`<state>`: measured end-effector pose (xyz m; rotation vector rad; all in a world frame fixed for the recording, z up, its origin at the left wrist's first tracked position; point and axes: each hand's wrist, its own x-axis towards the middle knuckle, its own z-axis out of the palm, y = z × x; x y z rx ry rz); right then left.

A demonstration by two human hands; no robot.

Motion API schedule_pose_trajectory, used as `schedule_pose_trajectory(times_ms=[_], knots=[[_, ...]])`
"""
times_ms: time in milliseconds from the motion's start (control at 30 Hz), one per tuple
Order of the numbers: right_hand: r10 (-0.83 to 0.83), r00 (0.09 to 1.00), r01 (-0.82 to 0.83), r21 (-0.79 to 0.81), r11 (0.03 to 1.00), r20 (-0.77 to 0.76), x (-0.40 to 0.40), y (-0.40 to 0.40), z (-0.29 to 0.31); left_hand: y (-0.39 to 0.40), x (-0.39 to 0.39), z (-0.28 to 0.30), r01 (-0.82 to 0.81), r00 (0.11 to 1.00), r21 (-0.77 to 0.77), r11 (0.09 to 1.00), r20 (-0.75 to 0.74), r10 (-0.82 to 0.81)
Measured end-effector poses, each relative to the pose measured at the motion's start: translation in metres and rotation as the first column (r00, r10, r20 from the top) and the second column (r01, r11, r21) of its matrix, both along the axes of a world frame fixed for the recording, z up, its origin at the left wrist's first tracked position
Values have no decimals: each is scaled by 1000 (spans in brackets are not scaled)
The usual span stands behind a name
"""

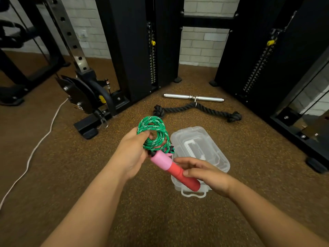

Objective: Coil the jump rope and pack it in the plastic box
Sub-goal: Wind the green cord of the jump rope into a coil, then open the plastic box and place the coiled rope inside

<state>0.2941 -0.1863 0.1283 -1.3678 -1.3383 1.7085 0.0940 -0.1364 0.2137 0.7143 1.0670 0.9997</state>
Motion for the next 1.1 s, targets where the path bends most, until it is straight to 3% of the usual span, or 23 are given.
schedule_pose_trajectory(times_ms=[167,300,367,500,600,700,833,1100], knots=[[-133,991,133,6,991,29,17,13,-12,23,6,-9,42,998,36,998,-58,-39],[-259,949,250,68,966,178,34,24,-28,37,6,-18,157,983,62,986,-109,-149],[-308,901,285,118,951,306,43,27,-37,42,5,-22,192,980,43,981,-64,-189],[-243,828,174,180,968,506,50,28,-53,47,4,-32,229,969,10,973,93,-229],[-328,782,237,233,943,530,48,31,-67,51,2,-40,234,959,1,972,163,-231],[-504,668,414,289,863,547,60,31,-84,56,-2,-46,250,952,7,968,178,-247],[-598,522,619,212,756,609,87,25,-109,61,-7,-60,280,942,-6,960,193,-273],[-651,522,753,60,655,551,101,30,-136,75,-2,-83,176,980,-93,980,112,-165]])
